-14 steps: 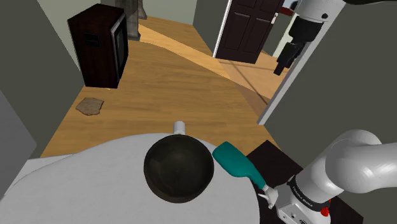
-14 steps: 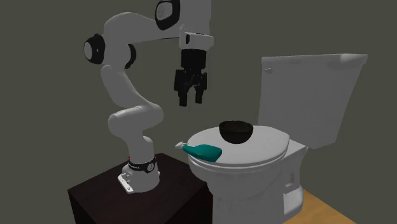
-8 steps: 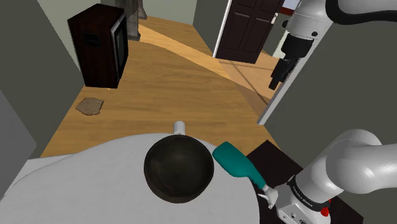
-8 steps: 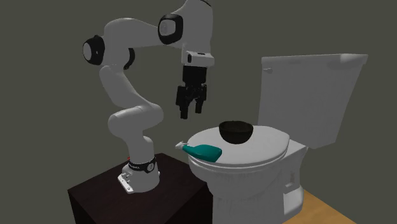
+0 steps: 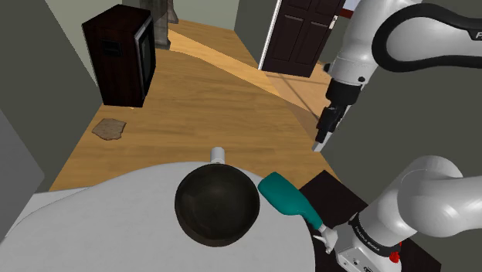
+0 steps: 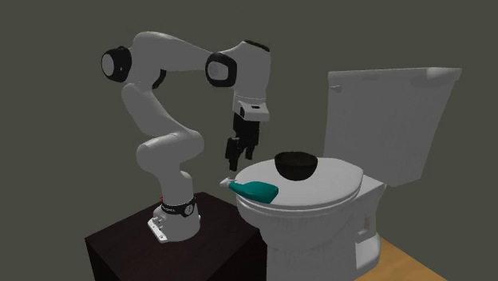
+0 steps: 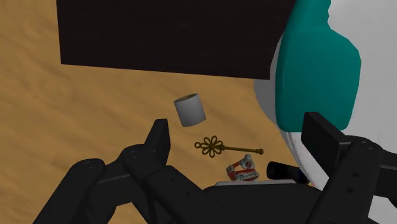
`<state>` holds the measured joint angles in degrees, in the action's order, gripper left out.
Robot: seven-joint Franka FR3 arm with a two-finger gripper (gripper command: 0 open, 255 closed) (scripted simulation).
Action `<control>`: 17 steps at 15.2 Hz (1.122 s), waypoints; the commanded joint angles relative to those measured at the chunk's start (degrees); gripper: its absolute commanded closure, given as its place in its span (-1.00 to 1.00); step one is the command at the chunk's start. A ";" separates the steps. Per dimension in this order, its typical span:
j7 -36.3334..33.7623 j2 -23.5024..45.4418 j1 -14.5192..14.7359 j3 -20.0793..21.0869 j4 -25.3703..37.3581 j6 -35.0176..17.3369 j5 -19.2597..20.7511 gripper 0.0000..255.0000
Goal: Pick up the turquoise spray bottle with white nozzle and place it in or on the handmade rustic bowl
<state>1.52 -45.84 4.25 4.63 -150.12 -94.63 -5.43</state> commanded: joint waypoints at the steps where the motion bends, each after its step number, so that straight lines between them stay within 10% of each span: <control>1: -1.12 -0.55 1.27 0.99 -3.11 -1.05 -2.47 -1.00; 17: -5.09 2.85 11.99 7.98 -19.10 -13.22 -20.79 -1.00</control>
<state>-3.55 -43.01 15.86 12.29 -168.51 -107.07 -25.65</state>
